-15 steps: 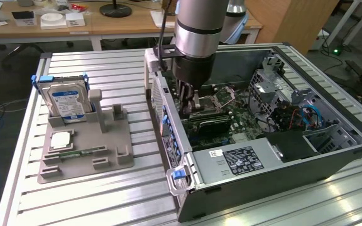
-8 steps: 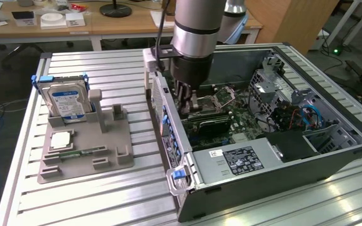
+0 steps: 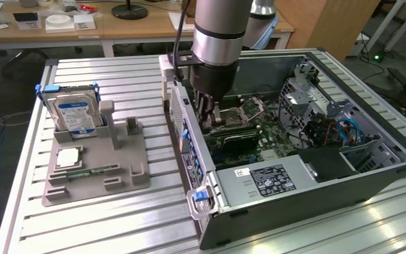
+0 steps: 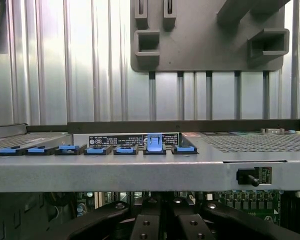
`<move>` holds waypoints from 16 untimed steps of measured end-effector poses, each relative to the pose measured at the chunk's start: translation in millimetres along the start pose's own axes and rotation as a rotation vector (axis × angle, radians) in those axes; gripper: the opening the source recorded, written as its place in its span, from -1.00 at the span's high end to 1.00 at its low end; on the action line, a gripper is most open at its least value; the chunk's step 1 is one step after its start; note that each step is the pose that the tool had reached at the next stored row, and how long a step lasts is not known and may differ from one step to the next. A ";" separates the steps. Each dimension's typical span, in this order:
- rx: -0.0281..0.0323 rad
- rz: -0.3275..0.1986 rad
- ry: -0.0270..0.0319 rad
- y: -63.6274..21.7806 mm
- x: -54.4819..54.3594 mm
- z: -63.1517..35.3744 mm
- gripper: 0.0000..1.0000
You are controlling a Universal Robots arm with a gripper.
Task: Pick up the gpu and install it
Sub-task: 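Press down on the gpu until it lock into place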
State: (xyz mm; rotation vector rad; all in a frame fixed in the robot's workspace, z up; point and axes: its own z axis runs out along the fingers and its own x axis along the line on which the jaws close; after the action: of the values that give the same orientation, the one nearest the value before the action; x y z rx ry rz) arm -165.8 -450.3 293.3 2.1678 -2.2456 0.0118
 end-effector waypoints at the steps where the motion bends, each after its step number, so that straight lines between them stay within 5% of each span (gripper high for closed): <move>1: -0.0006 0.000 -0.0001 0.0 0.0 0.3 0.79; 11: -0.0052 0.000 0.0003 -1.3 0.2 9.8 0.79; 16: -0.0074 0.000 0.0003 -12.3 -0.2 10.6 0.79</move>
State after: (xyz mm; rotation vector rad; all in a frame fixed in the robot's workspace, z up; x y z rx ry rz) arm -153.6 -450.8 282.5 2.1643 -2.2416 0.0039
